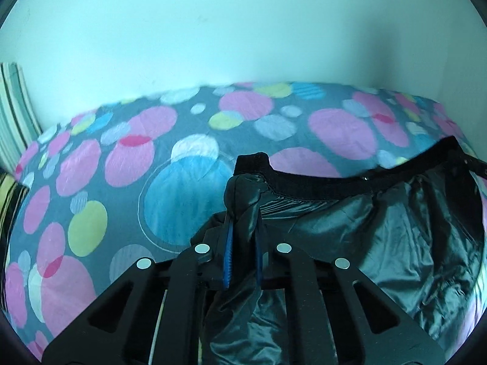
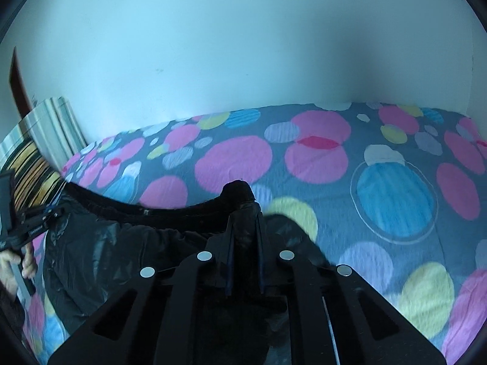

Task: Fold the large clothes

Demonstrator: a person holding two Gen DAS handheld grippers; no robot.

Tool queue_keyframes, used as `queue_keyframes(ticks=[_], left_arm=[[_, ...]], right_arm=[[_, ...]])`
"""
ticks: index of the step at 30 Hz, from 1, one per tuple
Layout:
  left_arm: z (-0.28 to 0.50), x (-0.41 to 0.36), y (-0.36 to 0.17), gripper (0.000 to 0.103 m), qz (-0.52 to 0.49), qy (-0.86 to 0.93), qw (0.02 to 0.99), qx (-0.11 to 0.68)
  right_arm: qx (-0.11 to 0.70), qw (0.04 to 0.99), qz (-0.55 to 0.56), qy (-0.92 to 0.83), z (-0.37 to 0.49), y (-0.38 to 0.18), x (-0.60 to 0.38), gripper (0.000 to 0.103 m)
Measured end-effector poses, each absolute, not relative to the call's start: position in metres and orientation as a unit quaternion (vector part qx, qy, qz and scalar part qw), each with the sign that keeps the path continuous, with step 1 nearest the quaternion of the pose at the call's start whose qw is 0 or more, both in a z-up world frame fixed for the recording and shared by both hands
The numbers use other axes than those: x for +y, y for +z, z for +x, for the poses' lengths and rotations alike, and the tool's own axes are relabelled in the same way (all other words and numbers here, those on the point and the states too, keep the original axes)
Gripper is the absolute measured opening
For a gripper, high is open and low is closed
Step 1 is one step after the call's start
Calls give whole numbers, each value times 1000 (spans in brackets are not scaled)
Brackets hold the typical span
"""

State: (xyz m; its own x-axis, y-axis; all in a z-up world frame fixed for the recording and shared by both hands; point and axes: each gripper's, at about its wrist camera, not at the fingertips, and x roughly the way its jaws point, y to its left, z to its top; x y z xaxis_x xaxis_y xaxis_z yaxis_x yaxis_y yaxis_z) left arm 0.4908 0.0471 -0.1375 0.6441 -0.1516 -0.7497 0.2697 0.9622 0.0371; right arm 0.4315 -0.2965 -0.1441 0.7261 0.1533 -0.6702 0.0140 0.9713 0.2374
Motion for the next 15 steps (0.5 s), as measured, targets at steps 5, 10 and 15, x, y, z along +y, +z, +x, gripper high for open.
queue_keyframes(ticks=[5, 10, 15], left_arm=[[517, 43, -175, 12, 85, -88, 887, 445], [523, 44, -201, 14, 80, -90, 885, 449], [525, 38, -216, 14, 81, -85, 890, 440]], right_arm=[[417, 903, 103, 18, 473, -181, -294, 11], [461, 880, 114, 8, 488, -220, -298, 11], [466, 875, 129, 3, 491, -240, -299, 12]])
